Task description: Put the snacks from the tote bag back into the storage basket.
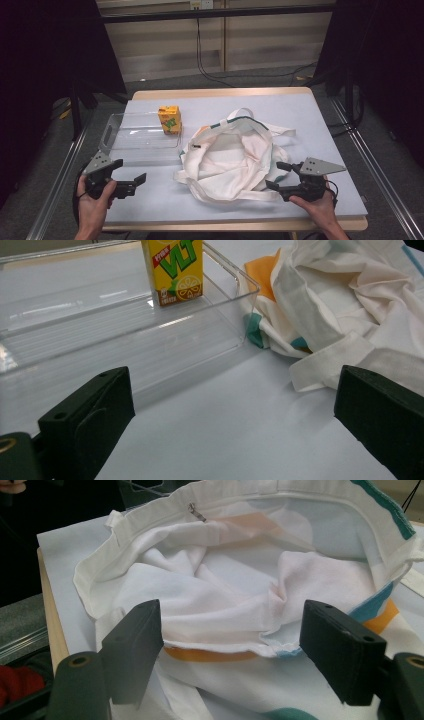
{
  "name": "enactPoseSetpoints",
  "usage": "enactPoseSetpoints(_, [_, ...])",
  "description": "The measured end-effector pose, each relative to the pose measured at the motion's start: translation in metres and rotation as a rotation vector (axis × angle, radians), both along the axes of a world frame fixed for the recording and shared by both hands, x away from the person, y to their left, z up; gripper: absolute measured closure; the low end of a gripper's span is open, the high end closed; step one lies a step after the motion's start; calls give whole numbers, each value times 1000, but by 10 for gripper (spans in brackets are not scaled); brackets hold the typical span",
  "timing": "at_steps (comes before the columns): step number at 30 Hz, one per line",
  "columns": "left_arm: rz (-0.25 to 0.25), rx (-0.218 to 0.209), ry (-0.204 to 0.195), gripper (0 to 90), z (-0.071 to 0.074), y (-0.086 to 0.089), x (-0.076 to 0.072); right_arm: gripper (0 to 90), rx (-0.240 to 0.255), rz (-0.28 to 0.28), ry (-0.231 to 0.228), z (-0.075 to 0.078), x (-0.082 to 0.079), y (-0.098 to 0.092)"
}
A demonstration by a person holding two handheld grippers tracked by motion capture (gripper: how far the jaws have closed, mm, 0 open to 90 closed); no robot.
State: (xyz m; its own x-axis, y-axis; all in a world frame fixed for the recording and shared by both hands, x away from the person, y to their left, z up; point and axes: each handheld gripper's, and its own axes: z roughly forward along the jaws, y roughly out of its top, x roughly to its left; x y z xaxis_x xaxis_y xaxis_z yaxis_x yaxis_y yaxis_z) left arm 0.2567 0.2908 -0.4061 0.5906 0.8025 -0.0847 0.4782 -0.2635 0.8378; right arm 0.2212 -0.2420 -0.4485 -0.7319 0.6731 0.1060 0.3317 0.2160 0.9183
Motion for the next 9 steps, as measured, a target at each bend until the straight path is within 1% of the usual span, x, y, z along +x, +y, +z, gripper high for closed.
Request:
enactPoseSetpoints(1, [6, -1, -10, 23, -3, 0, -3, 249, 0, 0, -1, 0, 0, 0])
enactPoseSetpoints(2, [12, -11, -12, 23, -6, 0, -6, 249, 0, 0, -3, 0, 0, 0])
enactPoseSetpoints(4, [40, -37, -32, 23, -13, 3, -11, 247, -1, -5, -2, 0, -1, -1])
enactPoseSetpoints(5, [55, -60, -59, 25, -16, 5, -15, 247, -1, -7, -3, 0, -1, -1])
enactPoseSetpoints(6, [61, -66, -65, 22, -17, 7, -18, 247, -2, -7, -9, 1, -1, -1])
enactPoseSetpoints(8, [58, -56, -62, 20, -22, 9, -21, 246, -2, -10, -8, 1, -1, -2])
enactPoseSetpoints(9, [70, -53, -53, 19, -26, 8, -22, 243, -1, -10, -8, 1, -1, -3])
